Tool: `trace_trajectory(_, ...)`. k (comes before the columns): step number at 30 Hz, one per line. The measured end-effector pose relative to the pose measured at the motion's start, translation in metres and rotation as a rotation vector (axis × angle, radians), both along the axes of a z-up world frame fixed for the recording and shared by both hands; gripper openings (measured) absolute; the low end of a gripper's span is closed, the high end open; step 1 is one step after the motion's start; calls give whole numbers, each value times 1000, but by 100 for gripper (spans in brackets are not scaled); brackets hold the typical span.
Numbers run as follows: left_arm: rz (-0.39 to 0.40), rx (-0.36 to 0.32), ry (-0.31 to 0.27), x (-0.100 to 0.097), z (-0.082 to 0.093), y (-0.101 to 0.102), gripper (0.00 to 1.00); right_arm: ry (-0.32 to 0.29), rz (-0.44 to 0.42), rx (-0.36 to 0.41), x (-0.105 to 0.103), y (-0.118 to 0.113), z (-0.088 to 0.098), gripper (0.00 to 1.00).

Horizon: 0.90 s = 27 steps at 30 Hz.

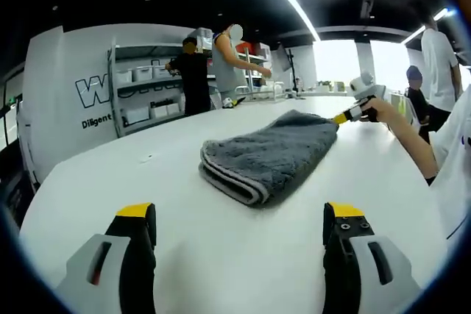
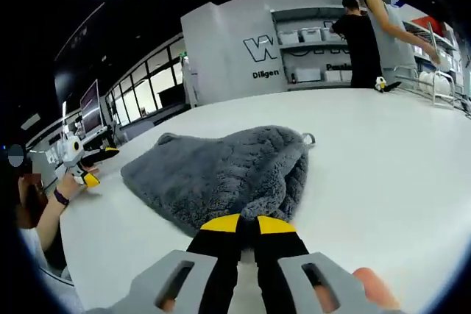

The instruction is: Open the folded towel by lifting each exposed corner and separating the folded layers until the towel lies flat within the target outline without major curled edges

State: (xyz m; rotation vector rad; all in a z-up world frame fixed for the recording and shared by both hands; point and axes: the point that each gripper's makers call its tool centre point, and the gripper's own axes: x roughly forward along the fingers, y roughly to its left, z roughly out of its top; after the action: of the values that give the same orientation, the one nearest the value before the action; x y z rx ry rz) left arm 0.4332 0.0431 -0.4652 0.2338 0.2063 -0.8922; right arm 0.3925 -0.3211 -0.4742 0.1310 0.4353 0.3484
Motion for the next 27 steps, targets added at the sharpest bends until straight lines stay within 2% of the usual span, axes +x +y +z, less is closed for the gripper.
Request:
trace_trajectory(7, 5, 7, 6, 1, -3, 0, 93, -29, 79, -27, -24, 24, 4, 3)
trace_trajectory(9, 5, 7, 7, 1, -3, 0, 93, -38, 100, -42, -36, 37, 3, 3)
trace_trajectory(11, 5, 8, 5, 1, -2, 0, 93, -45, 140, -63, -35, 42, 4, 3)
trace_trajectory(20, 8, 2, 2, 2, 0, 2, 93, -50, 273, -95, -71, 98, 1, 3)
trace_trajectory(27, 18, 1, 2, 4, 1, 4, 93, -75, 387, -116, -88, 143, 1, 3)
